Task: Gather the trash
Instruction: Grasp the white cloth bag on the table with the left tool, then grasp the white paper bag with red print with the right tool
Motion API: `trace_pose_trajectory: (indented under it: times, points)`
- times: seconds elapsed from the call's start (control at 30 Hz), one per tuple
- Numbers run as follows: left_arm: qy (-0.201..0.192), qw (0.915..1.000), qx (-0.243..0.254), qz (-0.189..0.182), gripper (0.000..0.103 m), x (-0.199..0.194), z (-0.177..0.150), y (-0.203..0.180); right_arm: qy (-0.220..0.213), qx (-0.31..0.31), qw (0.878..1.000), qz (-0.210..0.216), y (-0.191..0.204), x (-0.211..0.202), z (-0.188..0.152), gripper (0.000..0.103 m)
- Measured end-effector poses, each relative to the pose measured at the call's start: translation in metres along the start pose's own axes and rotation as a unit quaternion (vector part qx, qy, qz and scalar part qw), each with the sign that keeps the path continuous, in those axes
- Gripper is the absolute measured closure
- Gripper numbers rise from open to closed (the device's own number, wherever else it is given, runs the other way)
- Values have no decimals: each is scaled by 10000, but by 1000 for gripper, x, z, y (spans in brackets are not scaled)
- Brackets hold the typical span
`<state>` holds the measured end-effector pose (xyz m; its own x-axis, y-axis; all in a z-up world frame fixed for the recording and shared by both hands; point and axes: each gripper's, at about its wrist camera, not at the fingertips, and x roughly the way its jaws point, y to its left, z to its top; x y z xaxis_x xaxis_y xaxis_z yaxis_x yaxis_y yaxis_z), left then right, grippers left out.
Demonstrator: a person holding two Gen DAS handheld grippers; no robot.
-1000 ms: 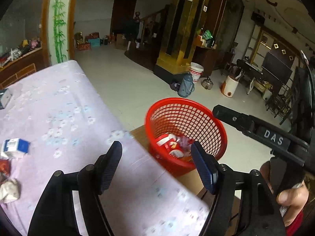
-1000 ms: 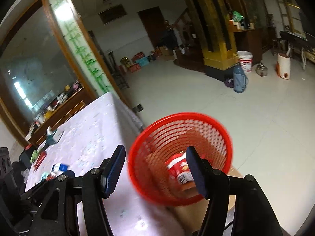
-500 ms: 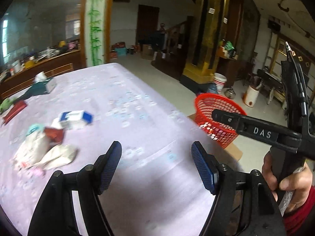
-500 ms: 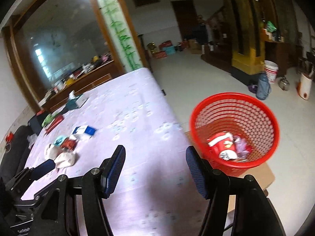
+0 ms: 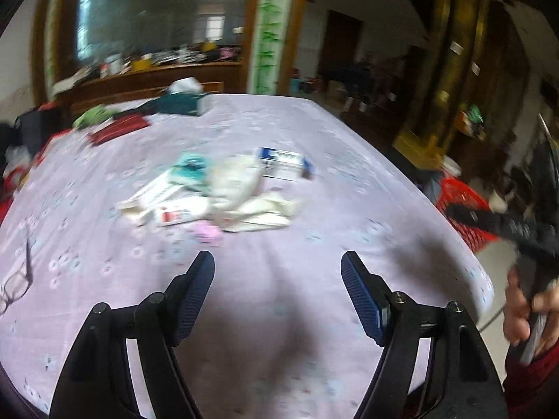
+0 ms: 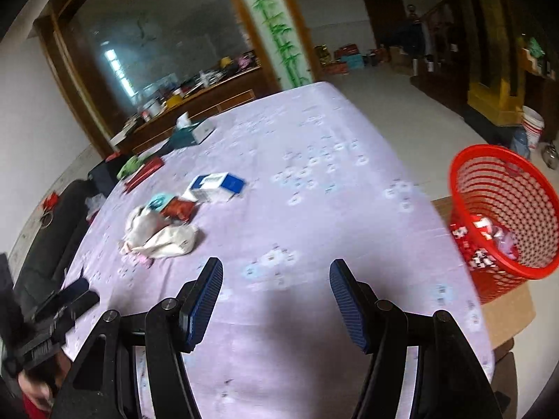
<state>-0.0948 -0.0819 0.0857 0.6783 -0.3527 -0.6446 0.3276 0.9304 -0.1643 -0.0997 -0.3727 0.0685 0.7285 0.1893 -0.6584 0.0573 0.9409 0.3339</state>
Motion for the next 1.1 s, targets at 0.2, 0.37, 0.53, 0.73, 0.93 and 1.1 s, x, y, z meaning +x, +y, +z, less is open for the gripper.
trace_pose_trajectory:
  times: [0.2, 0.37, 0.53, 0.73, 0.93, 1.1]
  points:
    - [-70, 9994, -322, 41, 34, 16, 26, 31, 176, -138, 9997, 41, 5, 10, -6, 35]
    - [206, 9993, -286, 109, 30, 56, 47, 28, 193, -99, 9998, 7, 0, 13, -5, 35]
    - [499, 9975, -434, 262, 31, 101, 59, 31, 243, -128, 9996, 7, 0, 15, -7, 35]
    - [472, 9965, -682, 44, 74, 103, 57, 42, 313, -246, 9991, 125, 9, 18, -6, 35]
    - [-42, 9975, -688, -157, 74, 44, 47, 43, 753, -227, 9942, 737, 37, 45, 5, 35]
    - [-266, 9971, -694, -144, 74, 5, 32, 51, 1075, -125, 9884, 1063, 68, 93, 28, 43]
